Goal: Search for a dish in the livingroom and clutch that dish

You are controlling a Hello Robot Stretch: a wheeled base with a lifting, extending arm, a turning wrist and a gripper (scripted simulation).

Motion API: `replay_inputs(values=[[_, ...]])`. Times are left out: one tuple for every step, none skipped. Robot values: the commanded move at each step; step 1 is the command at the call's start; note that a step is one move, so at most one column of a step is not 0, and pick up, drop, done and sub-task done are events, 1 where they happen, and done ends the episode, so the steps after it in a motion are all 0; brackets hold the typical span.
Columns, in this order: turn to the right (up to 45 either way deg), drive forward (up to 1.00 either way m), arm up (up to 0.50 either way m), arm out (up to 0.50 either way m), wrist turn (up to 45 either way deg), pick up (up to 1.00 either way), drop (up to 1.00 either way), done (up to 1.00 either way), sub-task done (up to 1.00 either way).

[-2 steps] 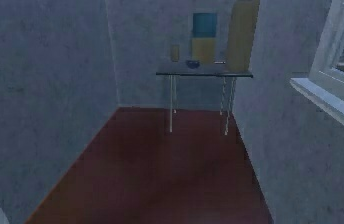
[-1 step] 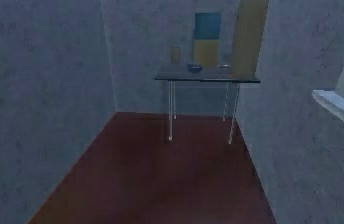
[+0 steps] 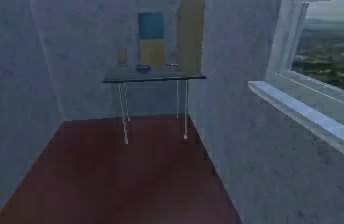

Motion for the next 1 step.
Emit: replay_inputs(values=[[0.0, 1.00, 0.00, 0.00, 0.0, 0.00, 0.00, 0.00, 0.00]])
